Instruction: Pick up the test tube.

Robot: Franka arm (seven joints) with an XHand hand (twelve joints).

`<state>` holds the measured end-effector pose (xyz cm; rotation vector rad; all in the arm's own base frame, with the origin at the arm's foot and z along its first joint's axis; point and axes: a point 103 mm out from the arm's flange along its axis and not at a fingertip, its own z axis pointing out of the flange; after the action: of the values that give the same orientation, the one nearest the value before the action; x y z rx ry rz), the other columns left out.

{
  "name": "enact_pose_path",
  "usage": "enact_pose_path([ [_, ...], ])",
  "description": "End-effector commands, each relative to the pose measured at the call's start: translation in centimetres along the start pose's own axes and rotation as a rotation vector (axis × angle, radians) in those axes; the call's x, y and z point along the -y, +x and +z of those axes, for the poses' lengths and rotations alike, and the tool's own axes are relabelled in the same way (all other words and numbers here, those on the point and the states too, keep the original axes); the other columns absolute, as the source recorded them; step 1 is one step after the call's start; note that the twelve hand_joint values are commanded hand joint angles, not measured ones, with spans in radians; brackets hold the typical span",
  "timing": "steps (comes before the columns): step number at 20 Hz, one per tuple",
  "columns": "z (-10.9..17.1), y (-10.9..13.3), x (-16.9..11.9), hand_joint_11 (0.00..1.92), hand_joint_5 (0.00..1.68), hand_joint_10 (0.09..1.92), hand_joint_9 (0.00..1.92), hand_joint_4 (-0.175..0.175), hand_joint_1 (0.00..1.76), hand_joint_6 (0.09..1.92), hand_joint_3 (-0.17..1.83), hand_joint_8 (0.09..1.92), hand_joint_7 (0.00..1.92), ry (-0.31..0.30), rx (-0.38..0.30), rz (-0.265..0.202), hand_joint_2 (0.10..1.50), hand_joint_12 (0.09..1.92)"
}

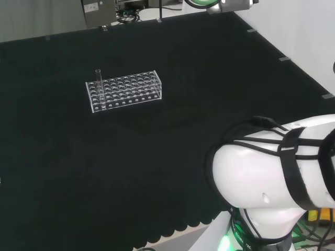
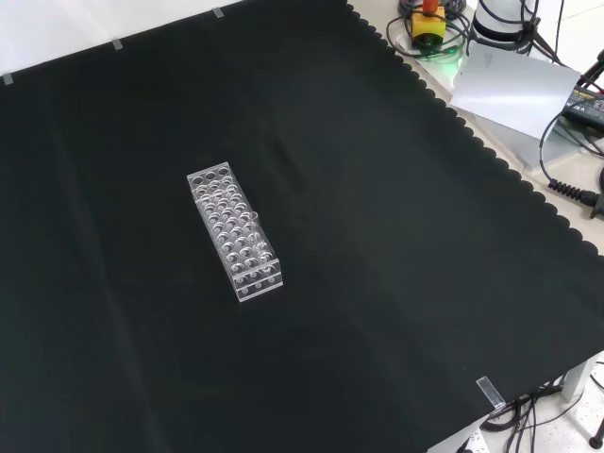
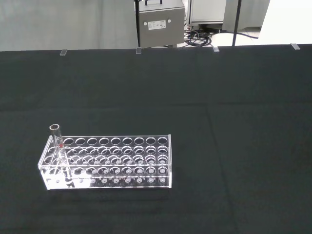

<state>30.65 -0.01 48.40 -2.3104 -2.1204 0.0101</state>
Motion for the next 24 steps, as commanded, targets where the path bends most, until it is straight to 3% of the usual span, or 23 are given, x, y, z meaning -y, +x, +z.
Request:
enact_pose_path([
  [1, 0.0, 0.0, -0.1, 0.05, 0.11, 0.88, 0.12, -0.056, 0.67, 0.20, 0.57, 0.72, 0.09, -0.006, 0.005, 0.001, 0.70, 1.59],
  [4, 0.0, 0.1, -0.8, 0.00, 0.09, 0.90, 0.01, -0.054, 0.59, 0.09, 0.50, 0.68, 0.01, 0.019, 0.010, -0.002, 0.76, 1.59],
  [11, 0.5, 1.8, -4.8, 0.00, 0.13, 0.95, 0.01, -0.060, 0.61, 0.09, 0.46, 0.74, 0.01, 0.013, -0.008, -0.064, 0.77, 1.61],
  [15, 0.7, 3.0, -7.7, 0.05, 0.20, 0.98, 0.09, -0.073, 0.70, 0.09, 0.46, 0.83, 0.08, 0.012, -0.004, -0.091, 0.75, 1.61],
  [24, 3.2, 5.6, -13.5, 0.19, 0.30, 0.93, 0.29, -0.090, 0.79, 0.09, 0.51, 0.86, 0.22, 0.085, 0.012, -0.140, 0.72, 1.56],
])
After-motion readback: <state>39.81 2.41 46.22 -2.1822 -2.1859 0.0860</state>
